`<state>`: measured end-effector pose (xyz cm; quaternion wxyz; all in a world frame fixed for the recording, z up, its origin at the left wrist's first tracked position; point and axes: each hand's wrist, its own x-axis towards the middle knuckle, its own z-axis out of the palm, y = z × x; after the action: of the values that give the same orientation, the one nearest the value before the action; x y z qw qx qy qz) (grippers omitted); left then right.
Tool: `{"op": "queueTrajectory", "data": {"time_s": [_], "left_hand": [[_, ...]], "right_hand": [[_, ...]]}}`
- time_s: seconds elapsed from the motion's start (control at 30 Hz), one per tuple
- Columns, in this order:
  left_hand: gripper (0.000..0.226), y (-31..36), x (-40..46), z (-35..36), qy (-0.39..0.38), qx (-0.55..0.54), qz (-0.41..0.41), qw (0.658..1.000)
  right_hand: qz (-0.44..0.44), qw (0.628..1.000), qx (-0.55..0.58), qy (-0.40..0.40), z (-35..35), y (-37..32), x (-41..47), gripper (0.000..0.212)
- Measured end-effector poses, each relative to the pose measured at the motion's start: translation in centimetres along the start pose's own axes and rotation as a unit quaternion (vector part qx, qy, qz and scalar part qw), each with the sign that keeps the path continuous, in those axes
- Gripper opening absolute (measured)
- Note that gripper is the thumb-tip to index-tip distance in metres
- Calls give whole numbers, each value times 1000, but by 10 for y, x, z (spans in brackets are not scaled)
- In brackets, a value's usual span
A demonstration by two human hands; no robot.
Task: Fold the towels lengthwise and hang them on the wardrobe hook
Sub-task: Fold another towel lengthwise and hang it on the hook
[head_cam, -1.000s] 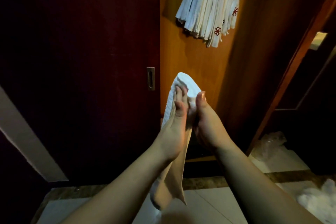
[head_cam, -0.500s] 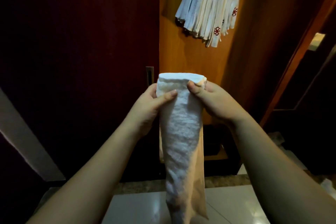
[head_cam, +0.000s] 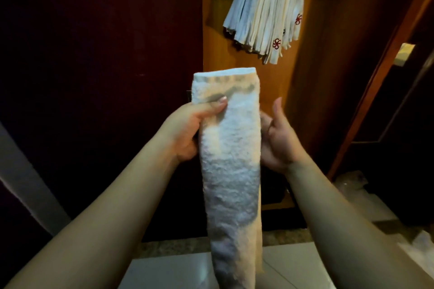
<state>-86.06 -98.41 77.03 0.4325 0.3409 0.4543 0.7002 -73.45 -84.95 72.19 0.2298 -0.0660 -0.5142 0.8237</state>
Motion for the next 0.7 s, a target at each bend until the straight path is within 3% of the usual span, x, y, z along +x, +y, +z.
{"op": "queueTrajectory", "data": {"time_s": [0.13,0.37,0.5,0.7], "left_hand": [[20,26,7,1,43,18,12,999],[26,53,16,-8,73,66,42,994],[20,62,15,-11,41,73,55,995],[33,68,16,-16,20,83,62,994]], "right_hand": [[117,989,74,55,-20,60,-6,62],[132,987,72,52,-26,95,-8,51],[132,983,88,88,-17,86,-6,48],[102,989,-96,54,-14,77,-5,34]]}}
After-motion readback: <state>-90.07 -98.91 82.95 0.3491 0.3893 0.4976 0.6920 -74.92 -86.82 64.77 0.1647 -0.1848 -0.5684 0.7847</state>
